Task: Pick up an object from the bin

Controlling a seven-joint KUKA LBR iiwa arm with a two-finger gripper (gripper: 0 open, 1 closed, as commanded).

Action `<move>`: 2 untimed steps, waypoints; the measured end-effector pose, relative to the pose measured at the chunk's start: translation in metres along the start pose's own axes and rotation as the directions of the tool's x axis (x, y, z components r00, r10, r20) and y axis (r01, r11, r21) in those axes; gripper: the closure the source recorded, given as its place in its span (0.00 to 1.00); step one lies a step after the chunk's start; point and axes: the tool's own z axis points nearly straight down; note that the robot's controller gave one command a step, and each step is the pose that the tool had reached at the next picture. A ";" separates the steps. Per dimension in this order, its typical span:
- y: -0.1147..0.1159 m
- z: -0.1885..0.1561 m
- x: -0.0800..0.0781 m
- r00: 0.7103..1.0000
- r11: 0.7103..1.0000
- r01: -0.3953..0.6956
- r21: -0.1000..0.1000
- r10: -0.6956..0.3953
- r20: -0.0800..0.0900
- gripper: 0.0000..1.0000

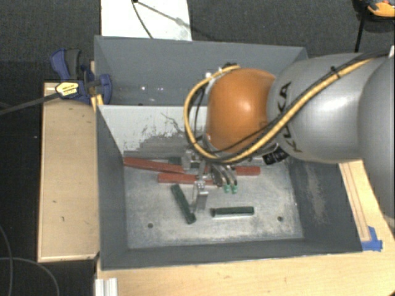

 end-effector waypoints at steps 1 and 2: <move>-0.035 0.062 -0.007 1.000 1.000 -0.026 0.000 0.026 -0.003 0.00; -0.044 0.076 -0.008 0.999 0.999 -0.042 0.002 0.042 -0.004 0.00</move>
Offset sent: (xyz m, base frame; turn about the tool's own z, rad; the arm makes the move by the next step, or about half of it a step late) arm -0.0015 0.0247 -0.1010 0.1748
